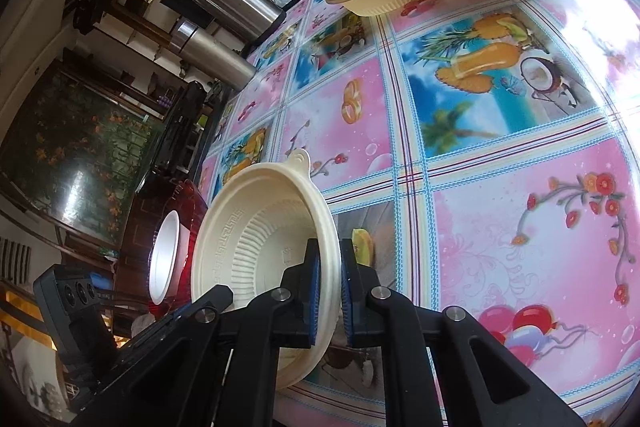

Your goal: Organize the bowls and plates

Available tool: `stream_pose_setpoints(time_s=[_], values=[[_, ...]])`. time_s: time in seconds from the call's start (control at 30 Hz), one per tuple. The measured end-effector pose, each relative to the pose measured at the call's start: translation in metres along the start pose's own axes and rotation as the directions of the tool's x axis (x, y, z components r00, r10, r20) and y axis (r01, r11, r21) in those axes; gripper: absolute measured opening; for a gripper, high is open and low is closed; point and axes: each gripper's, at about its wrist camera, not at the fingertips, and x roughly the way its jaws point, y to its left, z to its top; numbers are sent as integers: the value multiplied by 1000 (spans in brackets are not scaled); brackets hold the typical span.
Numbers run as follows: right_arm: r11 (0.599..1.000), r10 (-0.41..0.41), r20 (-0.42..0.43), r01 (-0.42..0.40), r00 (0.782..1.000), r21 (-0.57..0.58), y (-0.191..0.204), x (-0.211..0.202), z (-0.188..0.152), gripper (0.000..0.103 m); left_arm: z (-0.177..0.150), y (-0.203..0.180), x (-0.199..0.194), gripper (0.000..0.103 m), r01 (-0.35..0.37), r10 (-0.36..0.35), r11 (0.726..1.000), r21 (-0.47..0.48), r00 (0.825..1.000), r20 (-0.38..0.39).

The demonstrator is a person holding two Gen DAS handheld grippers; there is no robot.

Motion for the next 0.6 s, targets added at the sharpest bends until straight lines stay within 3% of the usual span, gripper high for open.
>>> stream_pose_setpoints(time_s=[0.27, 0.6], values=[[996, 29, 44, -25, 999, -89, 43, -8, 7, 9, 18, 25, -48, 16, -13, 17, 999, -31, 993, 120], [971, 114, 25, -106, 993, -212, 124, 12, 16, 9, 24, 77, -98, 16, -124, 155, 982, -141, 959, 237]])
